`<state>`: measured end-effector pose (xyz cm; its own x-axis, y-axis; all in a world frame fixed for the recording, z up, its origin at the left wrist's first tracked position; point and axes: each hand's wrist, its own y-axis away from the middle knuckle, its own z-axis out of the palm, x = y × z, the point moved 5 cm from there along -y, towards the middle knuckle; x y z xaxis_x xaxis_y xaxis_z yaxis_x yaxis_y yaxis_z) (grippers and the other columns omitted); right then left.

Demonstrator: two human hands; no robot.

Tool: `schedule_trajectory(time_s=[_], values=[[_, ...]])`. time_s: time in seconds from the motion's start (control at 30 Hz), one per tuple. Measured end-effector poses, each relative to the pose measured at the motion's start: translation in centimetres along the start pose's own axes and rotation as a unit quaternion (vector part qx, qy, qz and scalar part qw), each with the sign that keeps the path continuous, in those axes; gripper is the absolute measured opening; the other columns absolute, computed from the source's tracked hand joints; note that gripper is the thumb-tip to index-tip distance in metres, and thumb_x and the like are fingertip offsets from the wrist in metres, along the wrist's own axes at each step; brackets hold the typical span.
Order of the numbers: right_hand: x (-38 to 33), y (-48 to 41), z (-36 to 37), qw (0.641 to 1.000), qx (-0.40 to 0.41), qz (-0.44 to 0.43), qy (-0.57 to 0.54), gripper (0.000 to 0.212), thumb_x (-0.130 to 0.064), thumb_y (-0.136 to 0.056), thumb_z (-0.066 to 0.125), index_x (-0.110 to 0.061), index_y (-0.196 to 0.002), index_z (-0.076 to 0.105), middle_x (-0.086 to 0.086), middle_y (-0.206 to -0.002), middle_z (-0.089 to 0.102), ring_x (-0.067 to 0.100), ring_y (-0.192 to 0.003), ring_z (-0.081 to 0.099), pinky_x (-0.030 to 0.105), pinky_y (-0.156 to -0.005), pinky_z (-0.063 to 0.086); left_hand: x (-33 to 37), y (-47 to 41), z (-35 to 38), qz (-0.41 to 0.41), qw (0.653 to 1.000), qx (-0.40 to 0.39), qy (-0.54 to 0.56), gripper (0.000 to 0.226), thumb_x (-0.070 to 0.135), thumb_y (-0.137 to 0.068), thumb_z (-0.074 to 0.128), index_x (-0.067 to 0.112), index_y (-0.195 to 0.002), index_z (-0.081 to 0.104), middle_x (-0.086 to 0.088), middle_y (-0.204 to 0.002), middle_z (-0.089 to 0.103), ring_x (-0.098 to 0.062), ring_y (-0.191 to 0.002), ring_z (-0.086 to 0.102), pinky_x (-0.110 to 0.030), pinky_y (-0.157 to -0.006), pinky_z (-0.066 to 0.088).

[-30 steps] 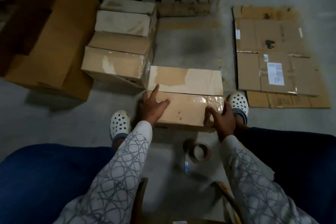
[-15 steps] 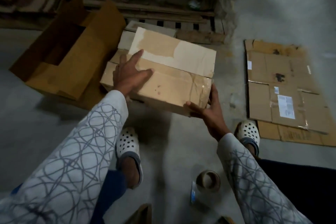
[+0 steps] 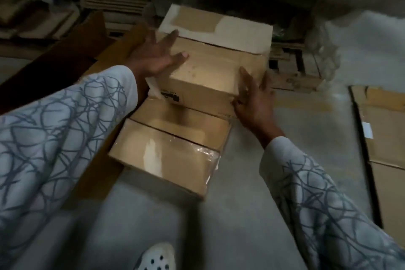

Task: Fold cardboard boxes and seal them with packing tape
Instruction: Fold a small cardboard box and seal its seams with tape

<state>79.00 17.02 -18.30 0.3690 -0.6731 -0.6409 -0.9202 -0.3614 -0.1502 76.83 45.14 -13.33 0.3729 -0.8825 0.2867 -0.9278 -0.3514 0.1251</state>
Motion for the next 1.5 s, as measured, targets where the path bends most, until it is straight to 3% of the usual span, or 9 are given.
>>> schedule_trajectory(time_s=[0.07,0.23,0.33,0.63,0.8,0.97,1.23,1.37,1.5], values=[[0.3,-0.3,2.7,0.999,0.012,0.013,0.037,0.078,-0.016,-0.092,0.065,-0.032,-0.158,0.025,0.024,-0.166,0.001,0.047,-0.149,0.013,0.049,-0.115,0.021,-0.9,-1.1,3.4,0.000,0.998,0.016,-0.065,0.069,0.076,-0.097,0.021,0.047,-0.159,0.013,-0.009,-0.170,-0.002,-0.040,-0.154,0.002,-0.059,-0.122,0.009],[1.0,-1.8,3.6,0.991,0.090,-0.007,0.096,0.069,-0.014,-0.096,0.057,-0.032,-0.156,0.030,0.025,-0.163,0.012,0.053,-0.133,0.031,0.053,-0.106,0.030,-1.1,0.9,7.3,0.121,0.958,0.257,-0.032,0.055,0.049,-0.108,0.020,0.023,-0.149,0.047,-0.012,-0.161,0.034,-0.034,-0.150,0.025,-0.056,-0.122,0.011],[1.0,-2.3,3.9,0.988,0.107,-0.028,0.112,0.068,-0.017,-0.096,0.058,-0.025,-0.157,0.030,0.028,-0.161,0.016,0.054,-0.129,0.035,0.056,-0.104,0.034,-2.1,0.9,8.1,0.170,0.941,0.289,-0.050,0.051,0.040,-0.110,0.027,0.018,-0.155,0.039,-0.017,-0.166,0.019,-0.035,-0.156,0.010,-0.057,-0.124,0.000],[0.4,-5.7,6.3,0.988,0.113,-0.019,0.103,0.072,-0.027,-0.095,0.065,-0.026,-0.158,0.029,0.022,-0.164,0.019,0.046,-0.148,0.021,0.045,-0.116,0.021,-4.1,-2.3,6.8,0.128,0.969,0.208,-0.048,0.058,0.044,-0.109,0.023,0.015,-0.158,0.026,-0.015,-0.169,0.009,-0.038,-0.155,-0.008,-0.055,-0.123,-0.003],[0.3,-3.9,4.9,0.996,0.077,0.002,0.041,0.080,-0.031,-0.091,0.069,-0.028,-0.159,0.026,0.018,-0.163,0.022,0.038,-0.141,0.038,0.037,-0.106,0.036,-0.6,0.5,7.8,0.034,0.977,0.208,0.000,0.061,0.041,-0.103,0.032,0.017,-0.159,0.027,-0.019,-0.167,0.014,-0.041,-0.155,0.005,-0.052,-0.125,0.007],[7.4,5.5,1.9,0.986,0.102,0.072,-0.112,0.081,-0.018,-0.082,0.075,0.000,-0.151,0.035,0.025,-0.146,0.039,0.042,-0.131,0.045,0.044,-0.110,0.043,12.3,9.5,14.3,0.197,0.937,0.260,0.121,0.055,0.029,-0.105,0.046,0.004,-0.153,0.036,-0.026,-0.160,0.031,-0.045,-0.150,0.023,-0.051,-0.124,0.018],[29.2,26.3,-8.8,0.942,0.145,0.302,-0.018,0.049,-0.030,-0.088,0.069,-0.010,-0.131,0.056,0.011,-0.130,0.049,0.030,-0.117,0.057,0.049,-0.097,0.052,32.3,22.2,31.1,0.263,0.935,-0.026,0.237,0.063,0.049,-0.098,0.042,0.015,-0.151,0.046,-0.014,-0.159,0.039,-0.036,-0.148,0.031,-0.041,-0.122,0.019],[39.1,31.9,-13.1,0.825,0.155,0.529,-0.128,0.061,-0.034,-0.085,0.076,-0.008,-0.134,0.052,0.019,-0.134,0.053,0.030,-0.113,0.059,0.046,-0.097,0.052,39.6,25.8,36.1,0.260,0.927,-0.087,0.256,0.059,0.051,-0.097,0.043,0.017,-0.145,0.054,-0.010,-0.149,0.051,-0.034,-0.139,0.043,-0.044,-0.117,0.032],[43.7,33.1,-14.6,0.616,0.220,0.654,-0.381,0.051,-0.028,-0.088,0.073,-0.001,-0.125,0.051,0.021,-0.111,0.062,0.022,-0.061,0.055,0.023,-0.042,0.045,43.6,27.9,40.1,0.217,0.928,-0.137,0.269,0.058,0.051,-0.094,0.042,0.018,-0.138,0.059,-0.005,-0.139,0.060,-0.030,-0.130,0.048,-0.040,-0.110,0.037]])
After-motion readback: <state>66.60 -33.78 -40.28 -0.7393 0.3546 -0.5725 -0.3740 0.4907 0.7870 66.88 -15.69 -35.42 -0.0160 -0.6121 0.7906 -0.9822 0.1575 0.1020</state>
